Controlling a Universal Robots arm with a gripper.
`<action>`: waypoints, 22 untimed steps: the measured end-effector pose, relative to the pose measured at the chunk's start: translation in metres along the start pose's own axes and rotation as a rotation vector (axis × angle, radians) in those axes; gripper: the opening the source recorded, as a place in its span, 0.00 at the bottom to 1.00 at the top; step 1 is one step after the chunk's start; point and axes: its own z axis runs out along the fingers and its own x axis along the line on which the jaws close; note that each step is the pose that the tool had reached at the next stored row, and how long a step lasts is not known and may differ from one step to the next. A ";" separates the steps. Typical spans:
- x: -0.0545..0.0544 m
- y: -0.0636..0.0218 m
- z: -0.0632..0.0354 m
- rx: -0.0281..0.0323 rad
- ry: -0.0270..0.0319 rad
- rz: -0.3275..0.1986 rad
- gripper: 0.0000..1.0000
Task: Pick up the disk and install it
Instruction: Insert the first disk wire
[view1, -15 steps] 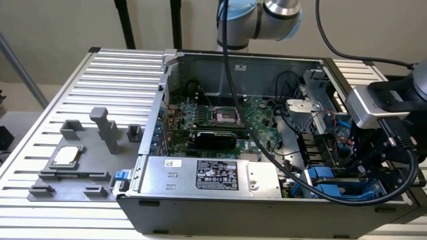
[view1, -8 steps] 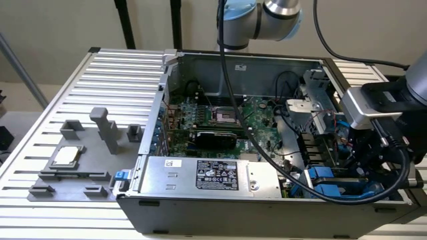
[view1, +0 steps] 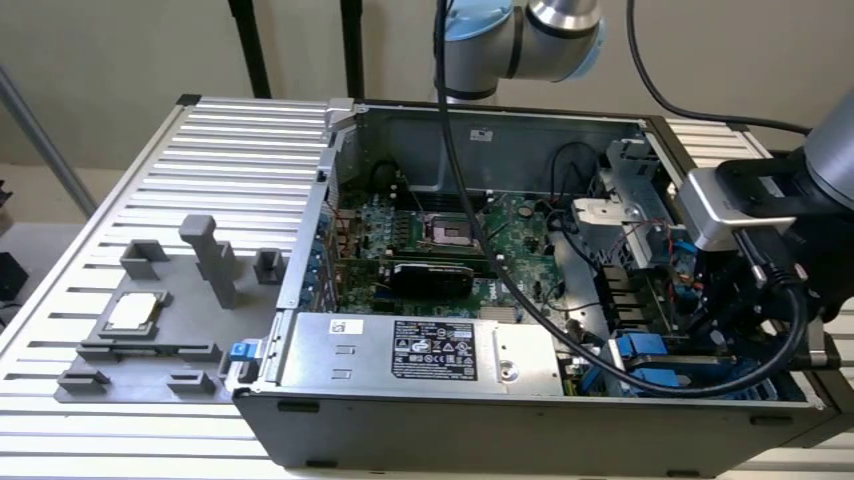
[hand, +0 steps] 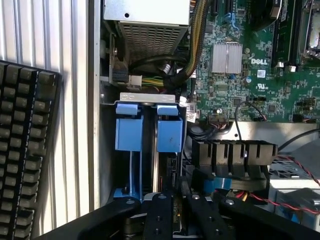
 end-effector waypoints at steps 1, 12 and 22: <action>0.000 0.0000 0.0001 0.0006 0.0012 0.004 0.16; -0.004 0.0000 0.0020 0.0055 0.0190 0.032 0.16; -0.006 0.0001 0.0033 0.0067 0.0399 0.035 0.16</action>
